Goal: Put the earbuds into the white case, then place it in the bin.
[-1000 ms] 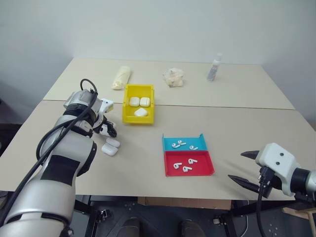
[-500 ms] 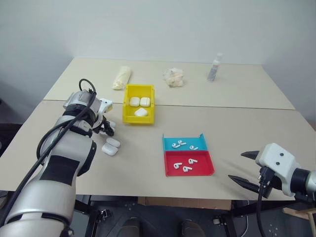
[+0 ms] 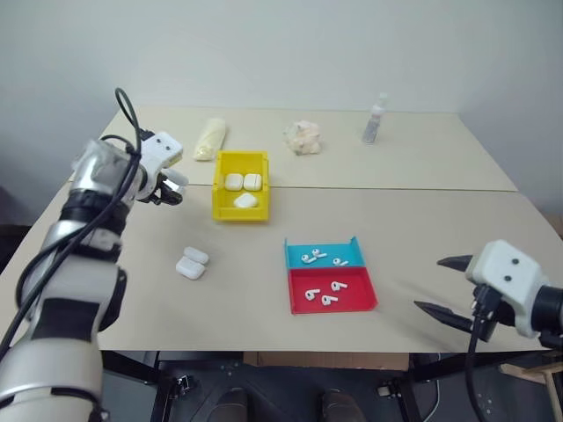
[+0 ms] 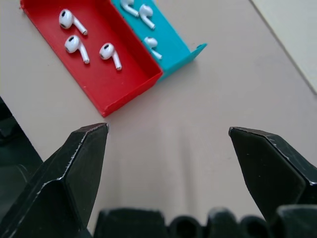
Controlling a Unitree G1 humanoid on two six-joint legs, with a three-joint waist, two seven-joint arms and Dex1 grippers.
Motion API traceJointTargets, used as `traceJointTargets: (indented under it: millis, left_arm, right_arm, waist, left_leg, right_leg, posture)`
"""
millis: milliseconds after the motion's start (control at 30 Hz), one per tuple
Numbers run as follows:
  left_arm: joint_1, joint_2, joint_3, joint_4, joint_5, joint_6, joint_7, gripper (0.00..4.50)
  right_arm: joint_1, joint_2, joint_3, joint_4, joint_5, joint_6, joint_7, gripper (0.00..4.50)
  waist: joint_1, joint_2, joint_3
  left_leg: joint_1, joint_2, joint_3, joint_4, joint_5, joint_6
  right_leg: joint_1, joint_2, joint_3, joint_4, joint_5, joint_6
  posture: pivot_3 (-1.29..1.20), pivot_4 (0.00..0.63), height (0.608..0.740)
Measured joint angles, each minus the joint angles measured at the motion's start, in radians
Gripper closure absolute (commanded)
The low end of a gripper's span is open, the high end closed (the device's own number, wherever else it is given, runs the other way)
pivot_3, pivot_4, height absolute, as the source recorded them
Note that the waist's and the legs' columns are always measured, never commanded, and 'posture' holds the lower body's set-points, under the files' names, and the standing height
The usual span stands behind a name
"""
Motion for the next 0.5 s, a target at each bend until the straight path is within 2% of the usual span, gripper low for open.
traceJointTargets:
  millis: [100,133,200,267,400,500]
  left_arm:
    - [0.156,0.005,0.143,-0.204,-0.132,-0.055,-0.037,1.76]
    - [0.242,-0.014,0.232,-0.304,-0.211,-0.124,-0.056,1.76]
    - [0.368,-0.096,0.333,-0.449,-0.346,-0.267,-0.094,1.76]
    - [0.446,-0.178,0.370,-0.529,-0.428,-0.333,-0.097,1.76]
    - [0.565,-0.350,0.396,-0.581,-0.538,-0.526,-0.102,1.76]
    - [0.611,-0.403,0.394,-0.582,-0.549,-0.632,-0.103,1.76]
  right_arm:
    - [-0.059,-0.078,0.001,0.002,0.043,0.026,0.050,0.00]
    - [-0.105,-0.130,0.017,0.008,0.071,0.035,0.076,0.00]
    - [-0.193,-0.208,0.046,0.027,0.116,0.039,0.112,0.00]
    - [-0.289,-0.264,0.115,0.053,0.154,0.040,0.134,0.00]
    - [-0.538,-0.368,0.394,0.111,0.171,0.021,0.207,0.00]
    - [-0.727,-0.347,0.590,0.130,0.130,0.004,0.269,0.00]
  waist:
    - [0.002,0.000,0.000]
    - [0.002,0.001,0.000]
    - [0.007,0.001,-0.001]
    - [0.013,0.001,-0.001]
    - [0.013,0.001,-0.001]
    - [0.007,0.002,-0.001]
  left_leg:
    - [0.000,0.000,0.000,0.002,0.000,0.000]
    - [0.000,0.000,0.000,0.002,0.000,0.000]
    - [0.002,0.000,0.000,0.002,0.000,0.000]
    - [0.002,0.000,0.001,0.002,0.000,0.000]
    - [0.003,0.000,0.002,0.002,0.000,0.000]
    - [0.003,-0.001,0.002,0.002,0.000,0.001]
  right_leg:
    - [0.001,0.000,0.000,0.000,0.000,0.000]
    - [0.001,0.000,0.001,0.000,0.000,0.000]
    - [0.002,-0.002,0.001,-0.001,0.000,0.000]
    - [0.002,-0.002,0.001,-0.001,0.000,0.000]
    - [0.003,-0.001,0.000,-0.008,0.000,-0.001]
    - [0.002,-0.001,0.002,-0.009,0.001,-0.001]
  posture:
    - [0.00,0.150,0.740]
    - [0.00,0.150,0.740]
    - [0.00,0.150,0.740]
    - [0.00,0.150,0.740]
    - [0.00,0.150,0.740]
    - [0.00,0.150,0.740]
